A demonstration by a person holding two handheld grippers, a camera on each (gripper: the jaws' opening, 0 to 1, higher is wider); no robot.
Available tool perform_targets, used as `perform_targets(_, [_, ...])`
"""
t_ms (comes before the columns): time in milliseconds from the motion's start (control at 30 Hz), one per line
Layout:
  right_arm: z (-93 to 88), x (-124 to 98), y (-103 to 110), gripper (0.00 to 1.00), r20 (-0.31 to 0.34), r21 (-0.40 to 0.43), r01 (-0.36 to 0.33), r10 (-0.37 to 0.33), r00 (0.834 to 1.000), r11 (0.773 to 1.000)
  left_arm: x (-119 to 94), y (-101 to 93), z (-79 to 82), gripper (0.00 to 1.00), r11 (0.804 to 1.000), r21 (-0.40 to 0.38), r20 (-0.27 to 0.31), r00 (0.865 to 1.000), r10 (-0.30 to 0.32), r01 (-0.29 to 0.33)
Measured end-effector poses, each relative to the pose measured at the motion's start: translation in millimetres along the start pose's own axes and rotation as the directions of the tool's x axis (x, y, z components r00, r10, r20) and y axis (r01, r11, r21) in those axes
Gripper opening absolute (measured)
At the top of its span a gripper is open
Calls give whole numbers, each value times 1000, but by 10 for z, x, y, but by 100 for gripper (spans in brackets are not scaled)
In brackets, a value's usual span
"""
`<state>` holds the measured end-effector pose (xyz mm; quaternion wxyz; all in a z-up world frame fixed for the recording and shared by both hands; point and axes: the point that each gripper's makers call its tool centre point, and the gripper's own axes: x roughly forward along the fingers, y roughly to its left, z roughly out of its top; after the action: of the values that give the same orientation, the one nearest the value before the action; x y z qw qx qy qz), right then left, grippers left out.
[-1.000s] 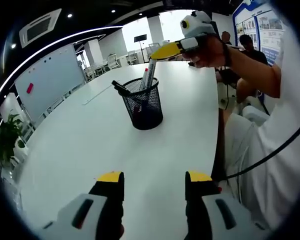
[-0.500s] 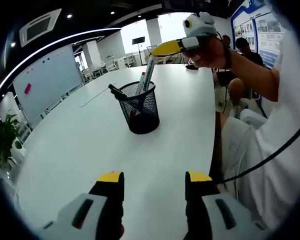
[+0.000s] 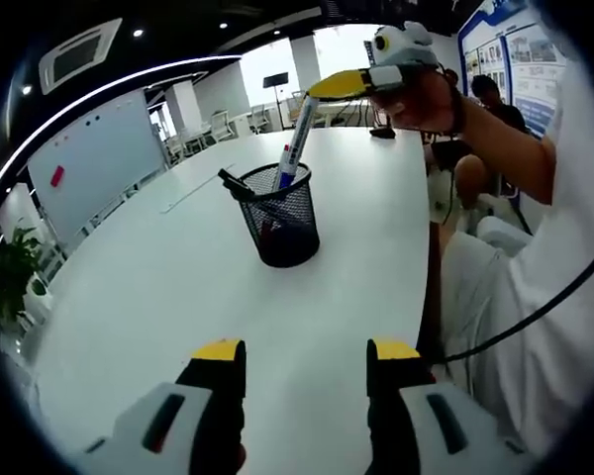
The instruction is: Pick up the whiteboard markers from the pen holder and place them facing the whiteboard neatly
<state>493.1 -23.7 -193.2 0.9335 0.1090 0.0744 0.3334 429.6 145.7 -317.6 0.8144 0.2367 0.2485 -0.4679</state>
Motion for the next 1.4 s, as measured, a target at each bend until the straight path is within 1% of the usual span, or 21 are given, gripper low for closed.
perform_targets(133, [47,-36,0,8,21,5,11,-11,1000,1000,18,-20,-11,51,1000,6,-7,1000,-6,6])
perform_targets(233, [100,-62,53,7,47,3,-3,3,999,1000,19,-33,-18,51,1000,13,-13,1000,-10,10])
perform_targets(400, [144,-85,93,7,62,0,-8,8,998,1000,-1,3,-23,51,1000,9,-14,1000,1,-1])
perform_targets(633, [200,-138,14,7,83,5,17,-17,996,1000,0,12,-37,51,1000,9,-20,1000,2,-2])
perform_targets(867, [275,-203,-96,7,108,10,38,-39,993,999,-6,5,12,51,1000,23,-16,1000,3,-3])
perform_targets(1000, [314,-246,-126,8,124,15,46,-48,991,999,-1,0,4,51,1000,27,-21,1000,3,-2])
perform_targets(1133, [385,-322,-224,8,159,27,83,-86,983,996,13,-11,-32,51,1000,25,-32,999,-1,2])
perform_targets(1233, [401,-375,-285,7,182,44,113,-119,976,993,15,-32,-31,51,999,34,-33,999,-9,10])
perform_targets(1300, [424,-406,-301,7,211,56,125,-134,968,991,11,-30,-19,51,999,33,-30,1000,-9,10])
perform_targets(1400, [479,-474,-355,7,252,23,182,-181,951,983,-3,-2,-1,51,999,33,-26,1000,1,0])
